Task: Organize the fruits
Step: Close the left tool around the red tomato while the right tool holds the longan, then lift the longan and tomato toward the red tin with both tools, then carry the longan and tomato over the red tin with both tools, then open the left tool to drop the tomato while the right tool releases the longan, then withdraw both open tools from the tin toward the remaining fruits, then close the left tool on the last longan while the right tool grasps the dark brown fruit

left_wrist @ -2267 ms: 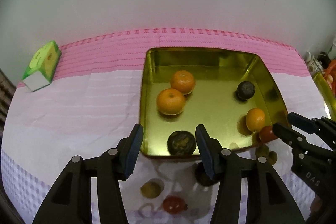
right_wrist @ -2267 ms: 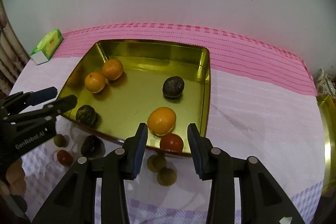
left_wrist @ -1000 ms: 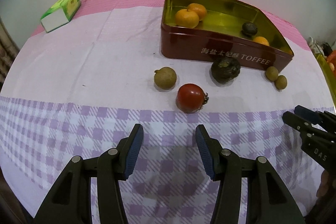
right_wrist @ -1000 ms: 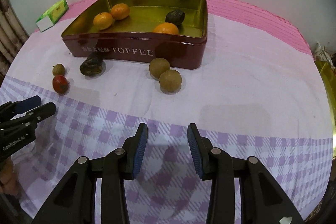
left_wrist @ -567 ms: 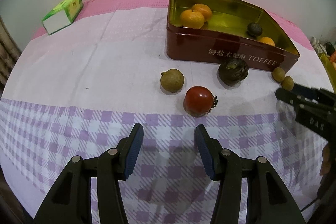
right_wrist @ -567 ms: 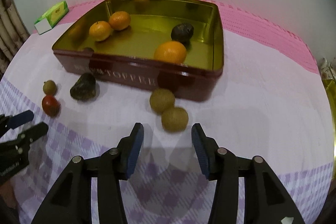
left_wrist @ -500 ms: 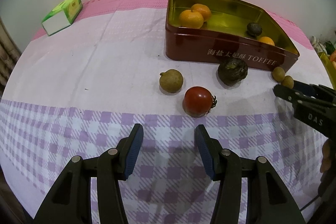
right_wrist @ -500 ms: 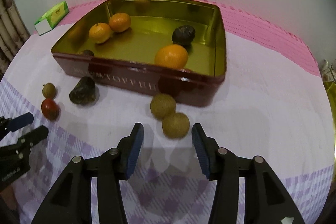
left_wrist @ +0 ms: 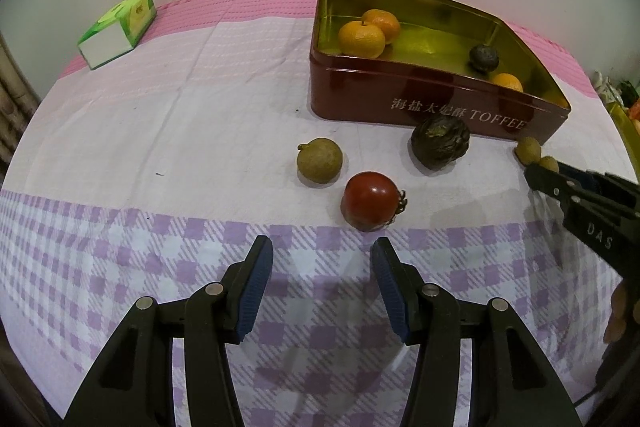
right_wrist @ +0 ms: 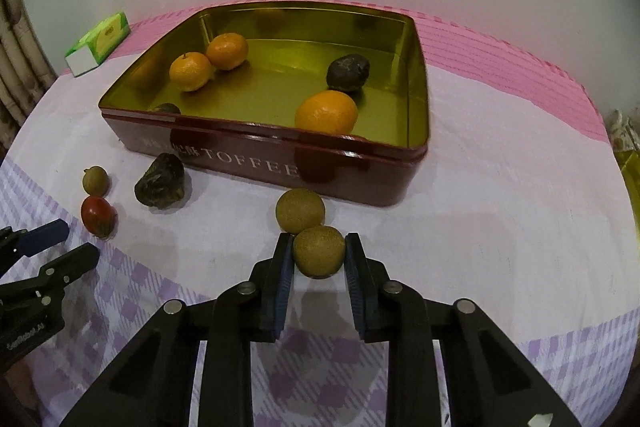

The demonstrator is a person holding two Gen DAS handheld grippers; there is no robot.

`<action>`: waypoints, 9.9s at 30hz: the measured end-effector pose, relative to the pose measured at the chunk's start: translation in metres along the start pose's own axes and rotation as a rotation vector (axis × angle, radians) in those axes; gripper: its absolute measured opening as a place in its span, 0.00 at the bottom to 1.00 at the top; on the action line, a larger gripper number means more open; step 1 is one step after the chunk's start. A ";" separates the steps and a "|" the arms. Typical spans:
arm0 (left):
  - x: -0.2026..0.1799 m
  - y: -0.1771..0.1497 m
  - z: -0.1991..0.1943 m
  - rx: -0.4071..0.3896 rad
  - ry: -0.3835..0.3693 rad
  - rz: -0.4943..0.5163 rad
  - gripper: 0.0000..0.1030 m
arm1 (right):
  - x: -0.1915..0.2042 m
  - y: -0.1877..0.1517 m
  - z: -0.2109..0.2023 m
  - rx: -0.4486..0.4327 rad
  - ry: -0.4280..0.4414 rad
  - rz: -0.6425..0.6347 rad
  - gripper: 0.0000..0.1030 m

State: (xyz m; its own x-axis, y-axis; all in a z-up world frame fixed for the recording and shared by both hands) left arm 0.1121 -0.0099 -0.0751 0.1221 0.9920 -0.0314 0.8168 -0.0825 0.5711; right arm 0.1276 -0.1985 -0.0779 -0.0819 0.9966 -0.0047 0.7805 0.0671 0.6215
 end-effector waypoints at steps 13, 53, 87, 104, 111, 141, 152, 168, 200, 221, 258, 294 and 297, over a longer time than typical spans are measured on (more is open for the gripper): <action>-0.017 0.008 0.007 0.000 -0.030 0.021 0.52 | -0.020 -0.020 -0.014 -0.010 -0.043 0.054 0.23; -0.017 -0.002 0.001 -0.051 -0.044 0.067 0.30 | -0.022 -0.025 -0.018 -0.029 -0.057 0.082 0.23; -0.027 0.005 -0.016 -0.068 -0.072 0.075 0.30 | -0.023 -0.025 -0.030 0.004 -0.040 0.118 0.22; -0.030 0.020 -0.026 -0.100 -0.094 0.061 0.30 | -0.019 -0.016 -0.050 -0.038 -0.018 0.120 0.22; -0.027 0.039 -0.031 -0.130 -0.106 0.052 0.30 | -0.018 -0.005 -0.055 -0.060 -0.015 0.118 0.22; -0.025 0.118 0.022 -0.112 -0.089 0.071 0.30 | -0.020 0.069 -0.003 -0.051 -0.029 0.070 0.22; -0.026 0.122 0.040 -0.092 -0.074 0.069 0.30 | -0.018 0.074 0.019 -0.028 -0.028 0.070 0.23; -0.027 0.115 0.050 -0.066 -0.066 0.067 0.31 | -0.017 0.079 0.021 -0.026 -0.024 0.079 0.24; -0.009 0.091 -0.028 -0.143 -0.032 0.063 0.39 | 0.008 0.059 -0.044 -0.101 -0.006 0.058 0.36; 0.050 -0.003 -0.052 -0.091 0.060 -0.020 0.42 | 0.039 -0.015 -0.051 -0.043 0.030 0.018 0.36; 0.004 0.014 0.013 -0.080 -0.029 0.058 0.30 | 0.027 -0.030 -0.021 0.033 0.007 0.064 0.36; 0.063 0.008 0.001 -0.113 -0.014 -0.011 0.23 | 0.097 0.005 0.007 -0.002 0.026 -0.067 0.42; 0.065 0.008 0.002 -0.117 -0.016 -0.011 0.23 | 0.101 0.011 0.012 -0.009 0.018 -0.066 0.42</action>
State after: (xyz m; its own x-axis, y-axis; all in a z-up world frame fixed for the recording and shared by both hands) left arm 0.1275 0.0536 -0.0743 0.1234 0.9910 -0.0513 0.7468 -0.0587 0.6624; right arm 0.1352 -0.0966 -0.0808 -0.1445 0.9890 -0.0320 0.7673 0.1324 0.6275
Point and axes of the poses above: each gripper's, at about its wrist camera, not at the fingertips, and z roughly the way its jaws point, x to its left, y to its top, the point moved 1 cm from there along z, roughly the way its jaws point, and after that the axes turned 6 degrees about -x, right-handed, at the moved point
